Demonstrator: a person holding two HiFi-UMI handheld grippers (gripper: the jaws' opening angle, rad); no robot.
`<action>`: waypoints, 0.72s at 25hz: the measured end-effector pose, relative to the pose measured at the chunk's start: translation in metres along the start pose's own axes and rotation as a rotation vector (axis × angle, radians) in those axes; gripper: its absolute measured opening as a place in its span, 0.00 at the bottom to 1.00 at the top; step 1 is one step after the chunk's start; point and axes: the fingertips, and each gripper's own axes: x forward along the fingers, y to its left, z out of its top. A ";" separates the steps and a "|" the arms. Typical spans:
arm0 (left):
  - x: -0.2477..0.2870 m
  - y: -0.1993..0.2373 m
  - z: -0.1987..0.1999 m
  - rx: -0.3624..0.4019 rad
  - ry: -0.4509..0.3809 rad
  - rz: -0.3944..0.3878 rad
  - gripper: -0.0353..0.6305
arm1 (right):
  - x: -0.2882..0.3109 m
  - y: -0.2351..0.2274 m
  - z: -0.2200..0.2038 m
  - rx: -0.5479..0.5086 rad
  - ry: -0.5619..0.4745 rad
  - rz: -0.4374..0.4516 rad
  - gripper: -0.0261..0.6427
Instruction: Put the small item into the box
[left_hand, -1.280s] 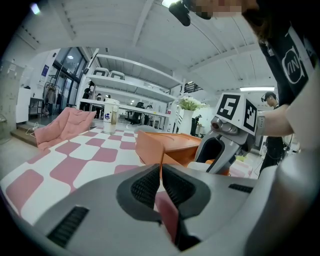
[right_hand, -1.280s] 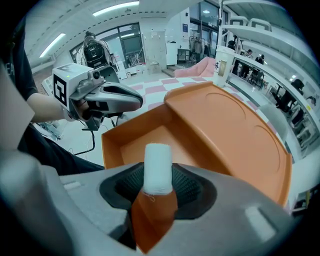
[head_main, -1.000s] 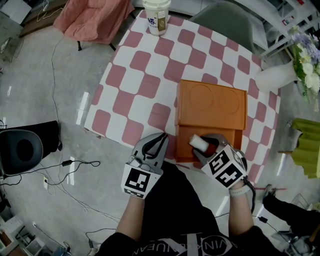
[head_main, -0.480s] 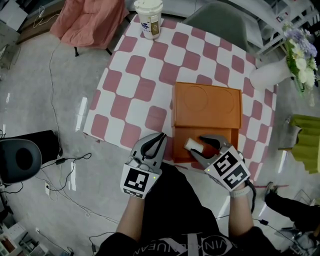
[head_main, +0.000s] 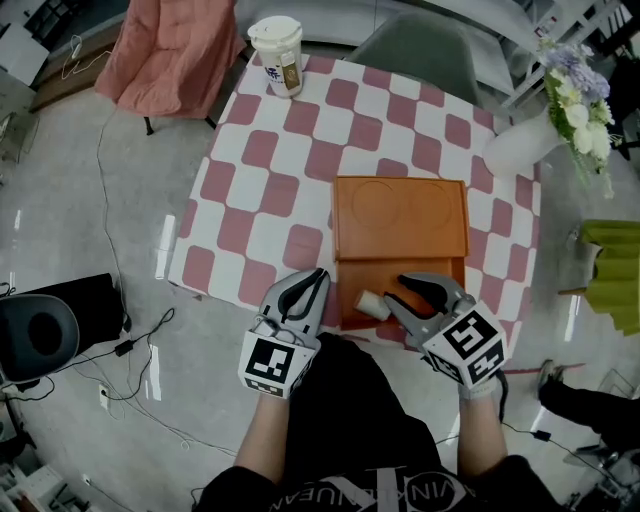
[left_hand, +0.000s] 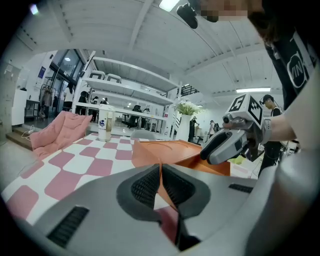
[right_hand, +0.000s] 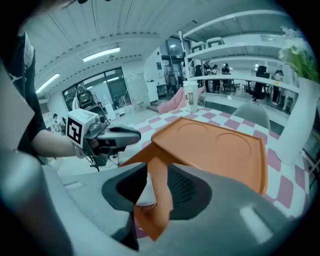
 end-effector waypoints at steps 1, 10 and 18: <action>0.000 -0.001 0.001 -0.006 0.000 -0.003 0.08 | -0.003 -0.001 0.003 0.016 -0.028 -0.007 0.22; 0.000 -0.003 0.019 -0.013 -0.028 -0.006 0.08 | -0.033 -0.018 0.018 0.058 -0.165 -0.107 0.05; 0.001 -0.006 0.050 -0.029 -0.095 -0.019 0.08 | -0.059 -0.028 0.039 0.085 -0.291 -0.159 0.05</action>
